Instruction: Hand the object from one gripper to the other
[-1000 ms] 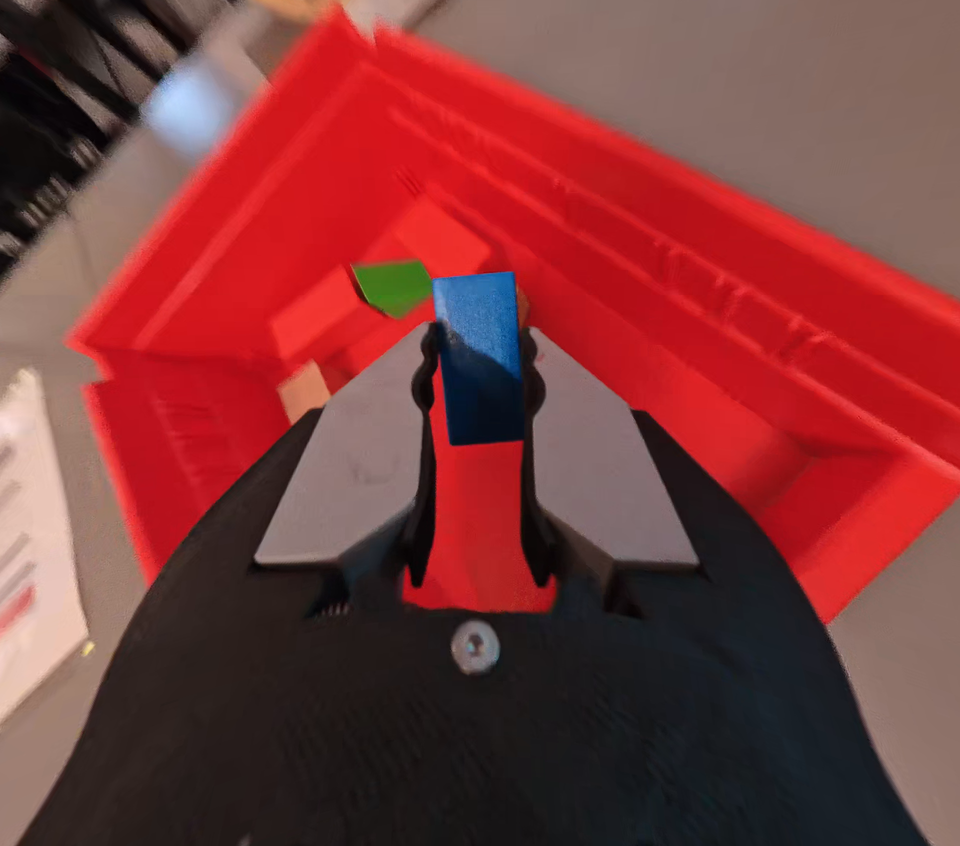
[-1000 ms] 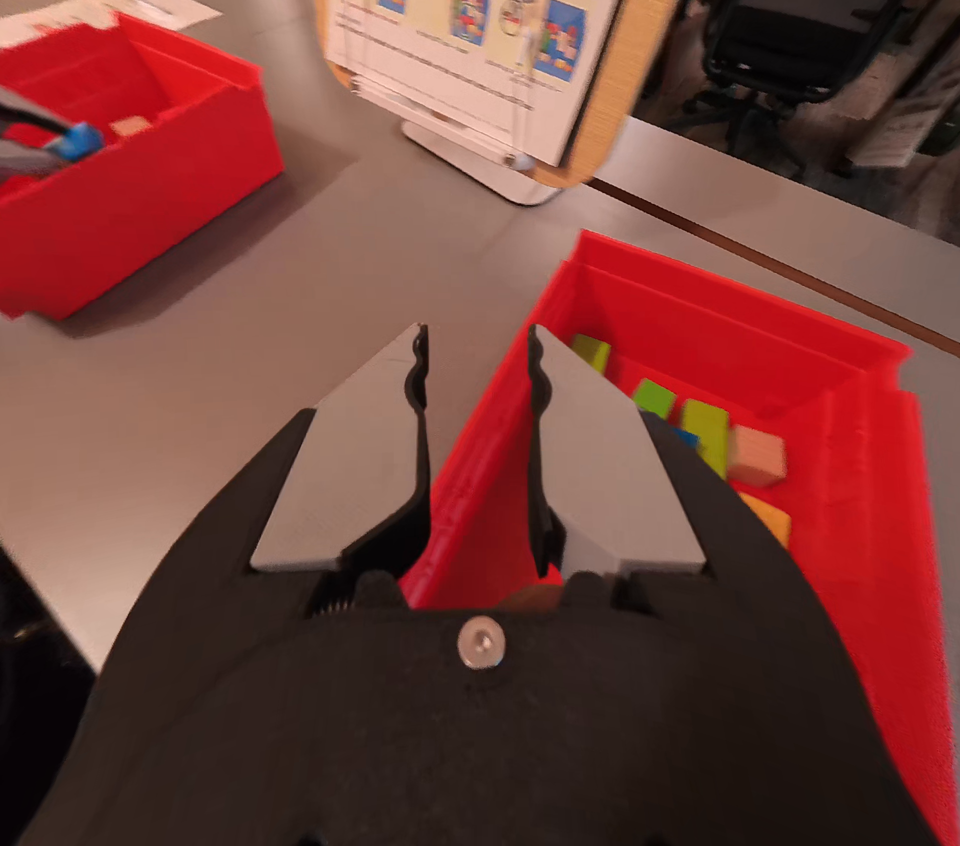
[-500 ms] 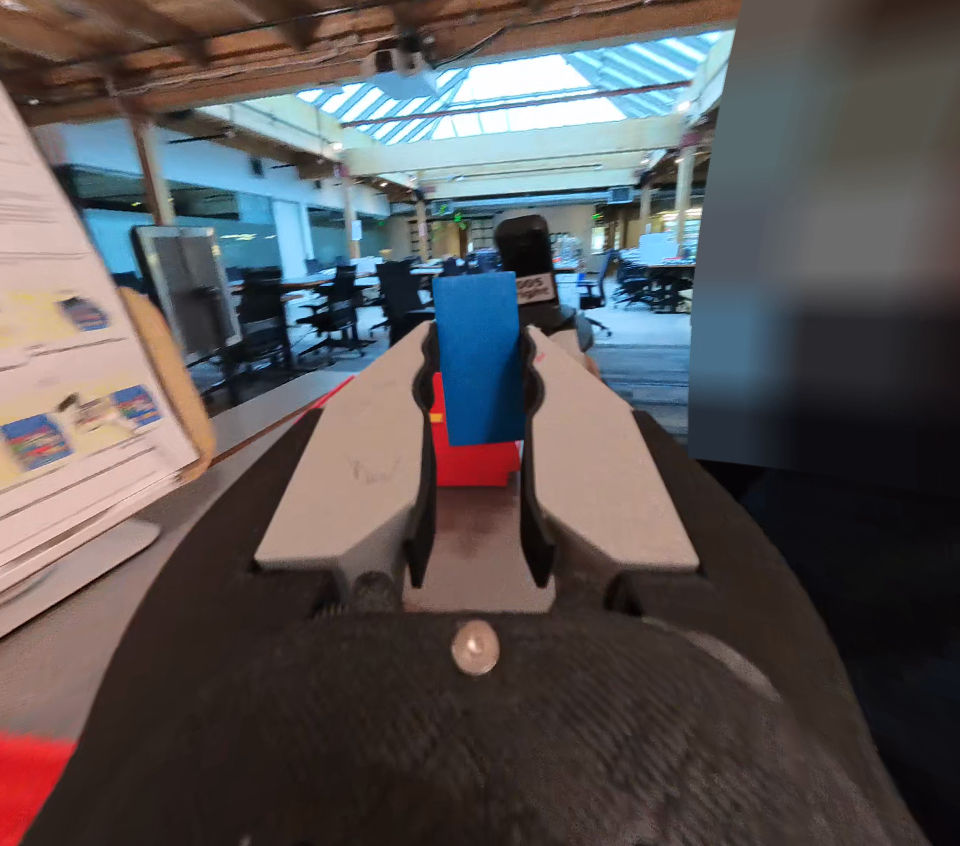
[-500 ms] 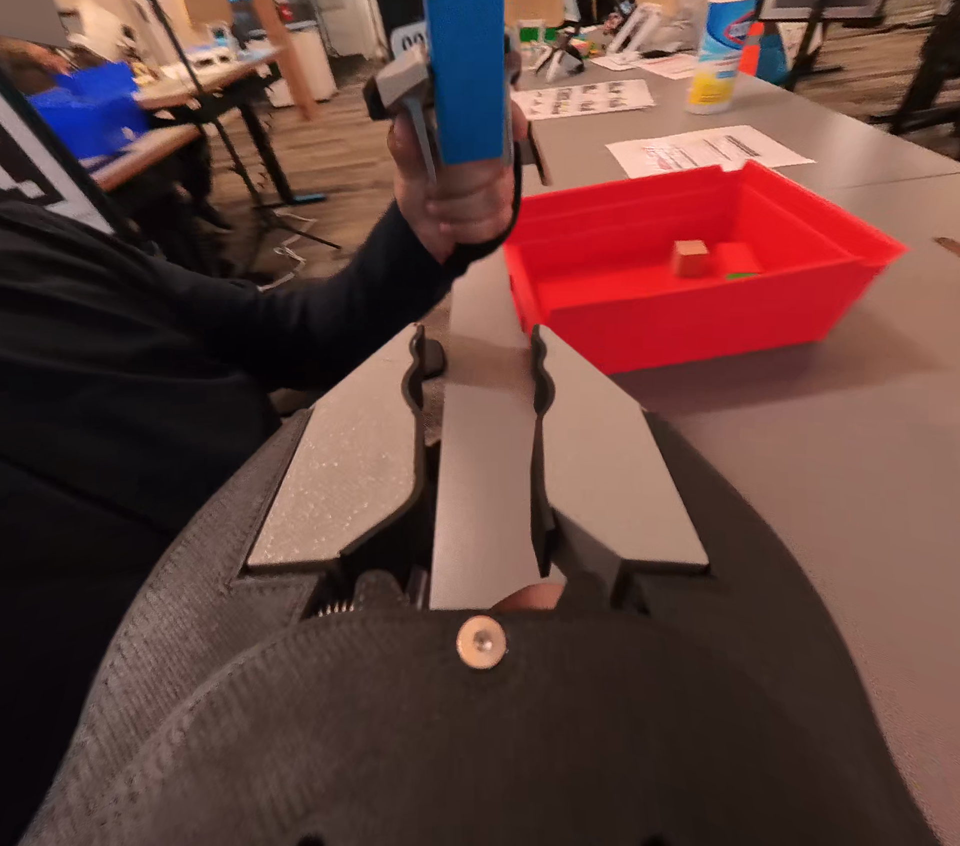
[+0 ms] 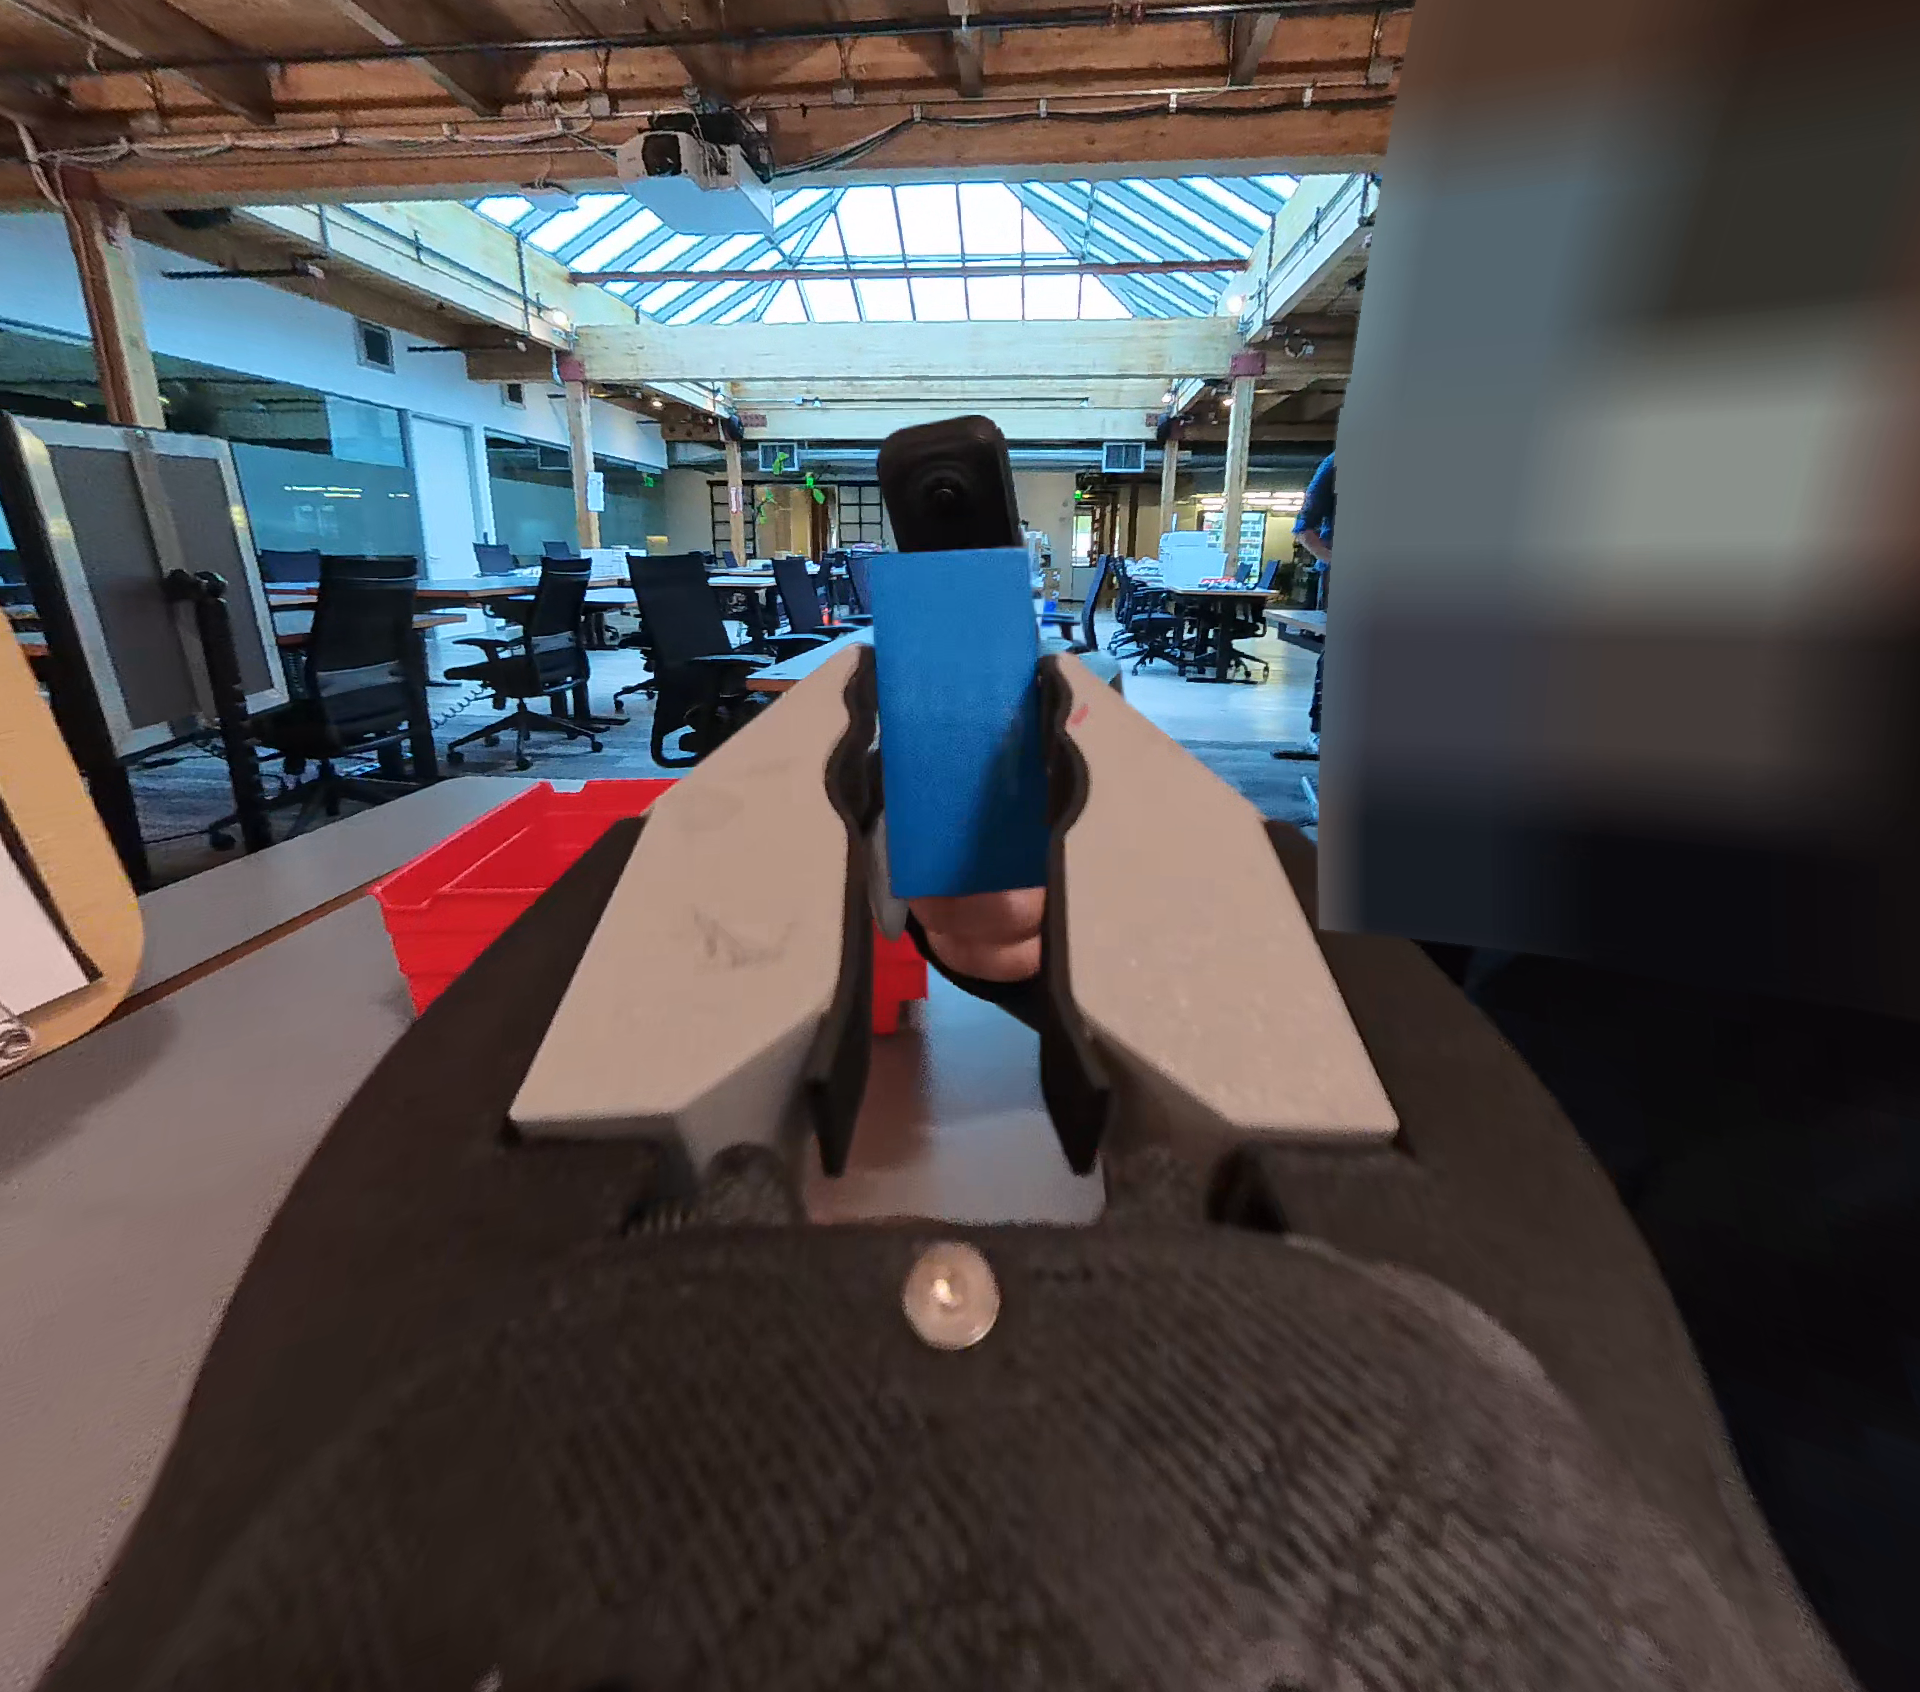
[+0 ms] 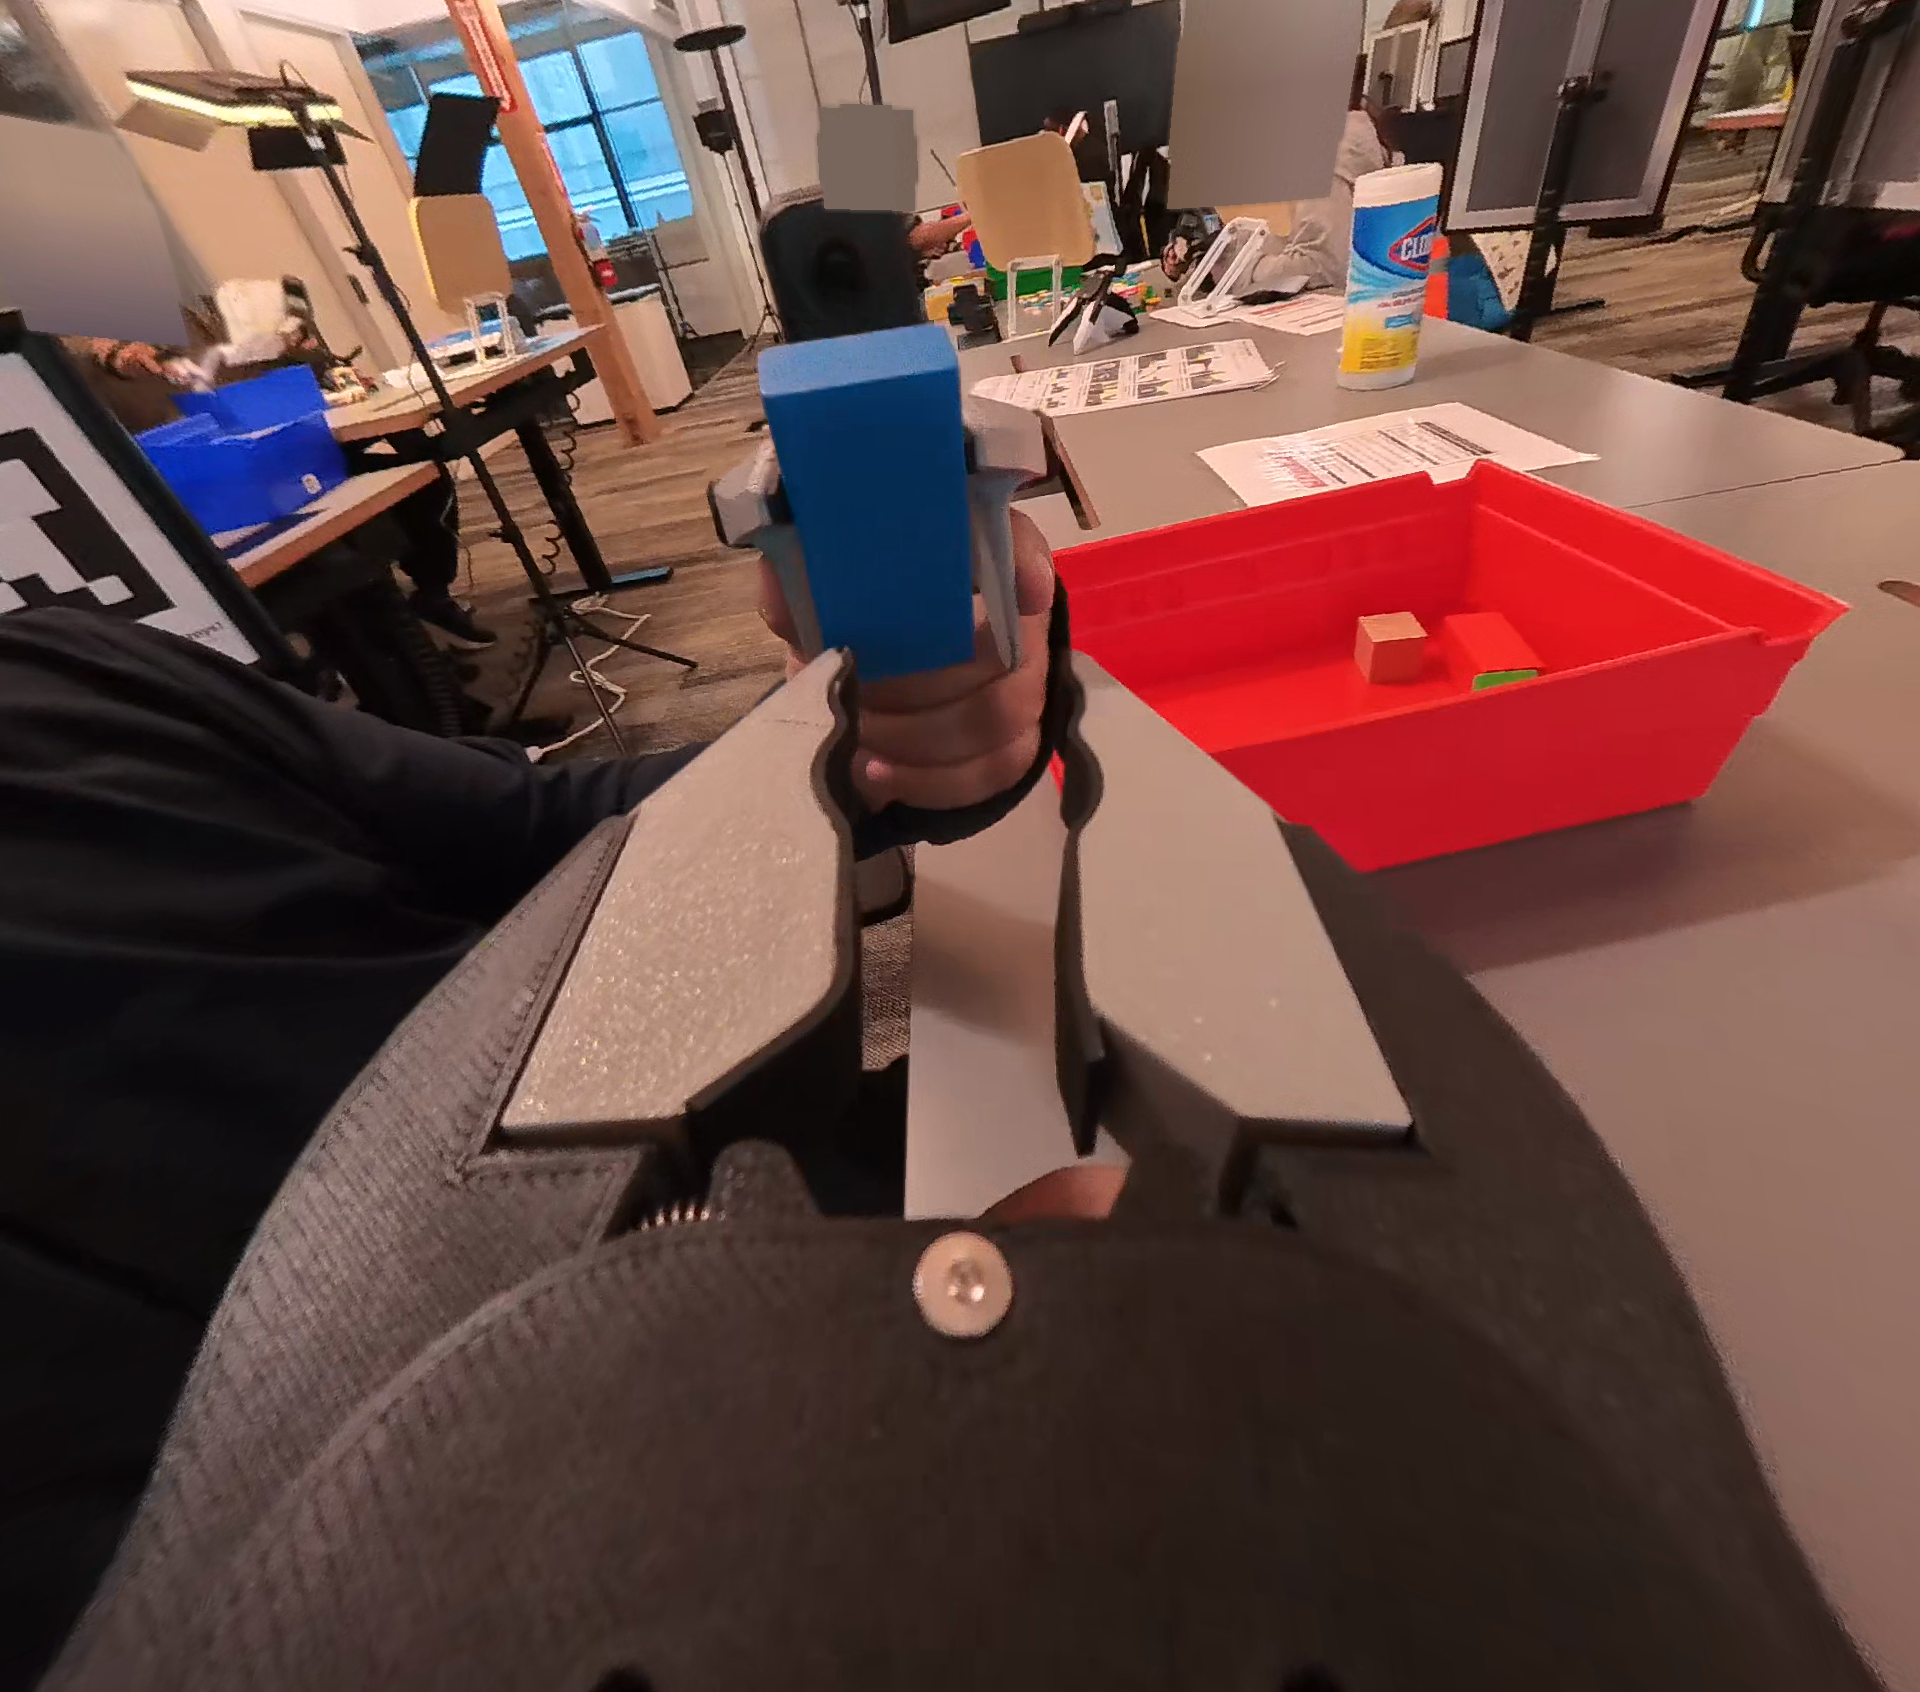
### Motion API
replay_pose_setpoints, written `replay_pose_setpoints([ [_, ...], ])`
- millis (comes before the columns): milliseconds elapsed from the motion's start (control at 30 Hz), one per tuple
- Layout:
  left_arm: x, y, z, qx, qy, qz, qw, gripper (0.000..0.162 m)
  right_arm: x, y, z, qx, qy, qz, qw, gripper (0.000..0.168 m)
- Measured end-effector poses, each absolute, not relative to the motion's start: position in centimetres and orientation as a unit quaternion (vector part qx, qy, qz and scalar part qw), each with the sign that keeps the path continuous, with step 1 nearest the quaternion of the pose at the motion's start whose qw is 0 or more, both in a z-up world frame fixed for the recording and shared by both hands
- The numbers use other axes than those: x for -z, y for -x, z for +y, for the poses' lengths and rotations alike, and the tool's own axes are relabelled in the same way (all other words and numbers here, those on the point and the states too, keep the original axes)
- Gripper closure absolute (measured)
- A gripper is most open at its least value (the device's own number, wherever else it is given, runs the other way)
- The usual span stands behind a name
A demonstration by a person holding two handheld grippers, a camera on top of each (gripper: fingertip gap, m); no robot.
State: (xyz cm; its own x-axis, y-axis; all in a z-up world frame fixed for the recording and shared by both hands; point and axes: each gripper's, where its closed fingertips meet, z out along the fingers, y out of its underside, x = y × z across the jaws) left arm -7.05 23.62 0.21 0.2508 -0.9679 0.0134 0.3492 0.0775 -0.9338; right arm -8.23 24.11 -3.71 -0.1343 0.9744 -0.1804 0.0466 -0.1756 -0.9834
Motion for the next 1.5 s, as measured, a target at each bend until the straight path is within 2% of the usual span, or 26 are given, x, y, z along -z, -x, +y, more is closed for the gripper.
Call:
replay_pose_setpoints([
  [267, -0.1, 6.9, 24.0, 0.511, 0.452, 0.327, 0.654, 0.133, 3.9, 8.7, 23.8, -0.583, 0.507, -0.496, 0.396, 0.128],
  [500, 0.2, 6.5, 24.1, 0.519, 0.453, 0.319, 0.651, 0.133, 3.1, 8.7, 22.9, -0.614, 0.482, -0.491, 0.388, 0.132],
  [567, 0.3, 6.4, 24.2, 0.523, 0.454, 0.315, 0.649, 0.133, 3.0, 8.6, 23.4, -0.608, 0.482, -0.487, 0.401, 0.139],
  [900, 0.8, 6.1, 24.4, 0.518, 0.462, 0.320, 0.644, 0.133, 3.3, 7.6, 23.9, -0.565, 0.500, -0.512, 0.411, 0.139],
  [1500, 1.0, 5.7, 24.4, 0.520, 0.465, 0.319, 0.642, 0.133, 3.4, 8.1, 23.6, -0.591, 0.497, -0.501, 0.390, 0.138],
])
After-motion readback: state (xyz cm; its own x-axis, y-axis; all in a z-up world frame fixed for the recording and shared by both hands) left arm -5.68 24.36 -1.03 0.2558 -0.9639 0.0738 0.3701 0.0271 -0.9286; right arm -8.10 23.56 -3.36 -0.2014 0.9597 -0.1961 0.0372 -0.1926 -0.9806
